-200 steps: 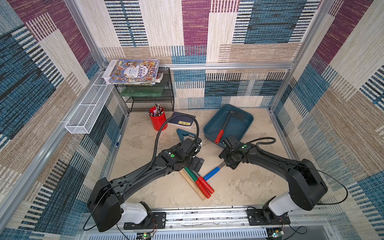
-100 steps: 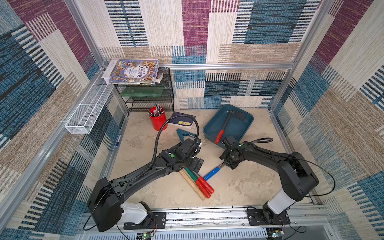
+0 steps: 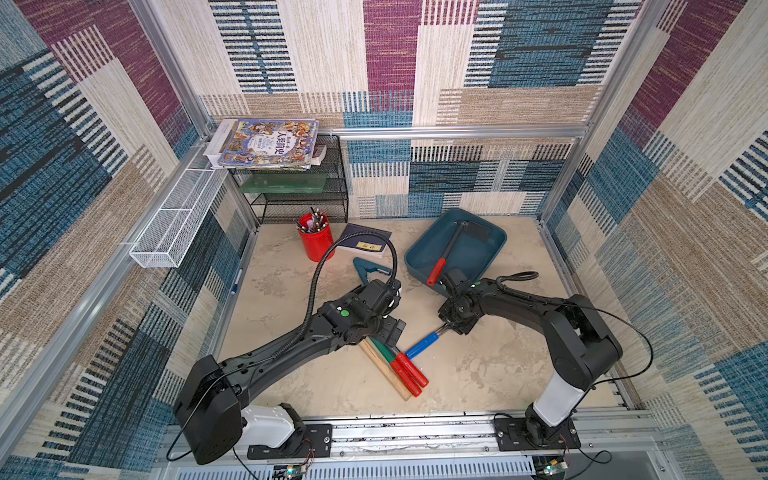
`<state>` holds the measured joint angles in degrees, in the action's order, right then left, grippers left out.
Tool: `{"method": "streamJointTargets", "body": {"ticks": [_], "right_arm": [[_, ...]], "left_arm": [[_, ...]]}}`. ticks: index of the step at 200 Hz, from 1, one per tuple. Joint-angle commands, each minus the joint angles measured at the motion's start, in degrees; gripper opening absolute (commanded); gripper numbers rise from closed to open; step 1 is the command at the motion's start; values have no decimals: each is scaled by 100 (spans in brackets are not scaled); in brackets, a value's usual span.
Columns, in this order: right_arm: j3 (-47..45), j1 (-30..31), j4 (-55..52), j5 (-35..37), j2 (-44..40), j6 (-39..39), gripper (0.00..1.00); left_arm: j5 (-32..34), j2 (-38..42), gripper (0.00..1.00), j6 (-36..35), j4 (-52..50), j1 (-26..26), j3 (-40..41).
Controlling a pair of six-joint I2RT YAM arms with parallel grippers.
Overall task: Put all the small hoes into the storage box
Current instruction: Pick up the hoe from the center of the board.
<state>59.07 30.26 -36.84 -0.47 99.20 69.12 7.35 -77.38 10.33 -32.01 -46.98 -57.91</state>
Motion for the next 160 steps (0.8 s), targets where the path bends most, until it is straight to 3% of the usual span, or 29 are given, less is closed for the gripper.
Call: {"method": "streamJointTargets", "body": {"ticks": [1, 19, 65, 109, 160], "right_arm": [[-35, 1, 9, -67, 96, -22, 38], [-51, 18, 4, -68, 72, -22, 35], [-137, 14, -70, -17, -78, -17, 10], [-247, 12, -101, 69, -365, 90, 3], [-374, -88, -244, 395, -1047, 218, 2]], "left_arm": [[71, 57, 96, -6, -55, 2, 32], [73, 90, 96, -19, -25, 2, 60], [25, 9, 96, -27, -14, 4, 37], [-40, -63, 96, -4, -30, 0, -27], [-412, -275, 96, -117, -60, 1, -200]]}}
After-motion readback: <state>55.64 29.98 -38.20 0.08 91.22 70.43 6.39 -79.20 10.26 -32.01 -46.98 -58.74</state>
